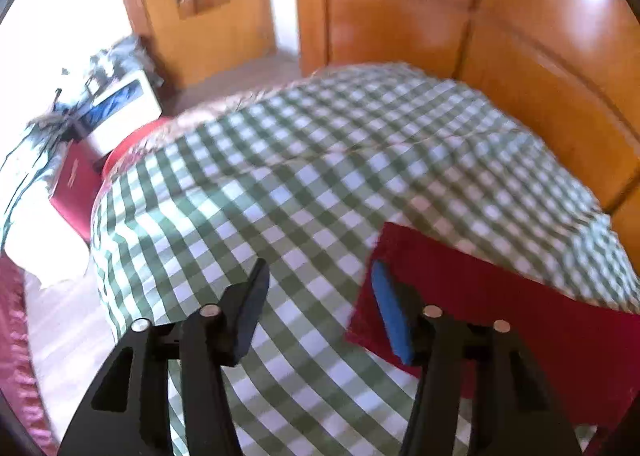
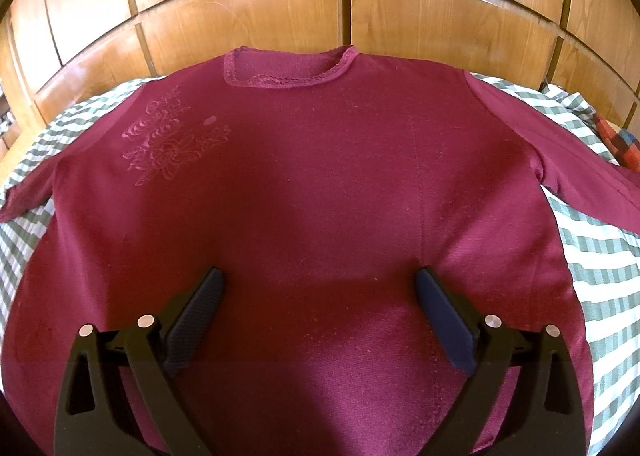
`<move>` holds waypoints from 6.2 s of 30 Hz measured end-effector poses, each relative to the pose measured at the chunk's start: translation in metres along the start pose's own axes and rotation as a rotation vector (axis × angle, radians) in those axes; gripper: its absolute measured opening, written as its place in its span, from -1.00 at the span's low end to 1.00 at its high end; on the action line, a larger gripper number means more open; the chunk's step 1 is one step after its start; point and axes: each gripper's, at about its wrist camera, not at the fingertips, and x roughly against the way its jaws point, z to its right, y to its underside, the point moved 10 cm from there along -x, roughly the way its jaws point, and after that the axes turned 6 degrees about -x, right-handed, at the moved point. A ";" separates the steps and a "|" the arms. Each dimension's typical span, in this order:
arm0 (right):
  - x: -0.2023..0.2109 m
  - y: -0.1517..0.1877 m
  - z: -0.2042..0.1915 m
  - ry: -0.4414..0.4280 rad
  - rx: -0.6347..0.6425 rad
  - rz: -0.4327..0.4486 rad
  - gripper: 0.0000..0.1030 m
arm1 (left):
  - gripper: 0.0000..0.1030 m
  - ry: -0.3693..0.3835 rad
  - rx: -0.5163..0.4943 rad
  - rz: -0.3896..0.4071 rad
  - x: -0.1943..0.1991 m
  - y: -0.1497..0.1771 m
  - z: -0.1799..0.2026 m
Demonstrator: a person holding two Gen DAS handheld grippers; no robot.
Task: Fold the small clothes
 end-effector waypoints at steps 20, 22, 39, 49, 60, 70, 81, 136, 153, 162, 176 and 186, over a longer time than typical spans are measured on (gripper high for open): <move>0.001 0.000 0.001 -0.011 -0.007 -0.002 0.88 | -0.07 0.304 -0.122 0.002 0.073 0.086 0.120; 0.002 0.000 0.002 -0.025 -0.014 -0.009 0.88 | -0.03 0.403 -0.195 0.037 0.109 0.111 0.163; 0.083 0.000 0.264 -0.022 -0.662 0.030 0.12 | 0.12 0.665 -0.672 0.062 0.231 0.323 0.327; 0.111 -0.028 0.439 0.122 -1.046 0.230 0.01 | 0.13 0.650 -0.673 0.081 0.224 0.329 0.320; 0.111 -0.059 0.481 0.254 -0.988 0.196 -0.88 | 0.17 0.637 -0.673 0.080 0.220 0.329 0.322; 0.172 -0.144 0.402 0.071 -0.779 0.336 -0.89 | 0.23 0.705 -0.623 0.016 0.223 0.321 0.319; 0.120 -0.227 0.099 -0.311 -0.339 0.214 -0.89 | 0.25 0.842 -0.532 -0.026 0.240 0.298 0.310; 0.024 -0.126 0.105 -0.254 -0.326 0.002 -0.06 | -0.90 0.841 -0.379 -0.056 0.179 0.141 0.409; -0.040 -0.114 0.103 0.082 -0.130 -0.020 -0.18 | -0.01 0.601 -0.363 -0.057 0.117 0.145 0.368; 0.021 -0.085 0.074 0.009 -0.103 0.031 0.36 | -0.10 0.540 -0.011 -0.046 0.097 0.139 0.201; 0.016 -0.016 0.041 0.048 -0.013 -0.028 0.50 | -0.22 0.402 0.452 -0.036 0.022 0.100 0.004; 0.014 -0.014 0.040 0.077 0.007 -0.026 0.54 | -0.91 0.324 0.400 -0.055 -0.012 0.066 0.010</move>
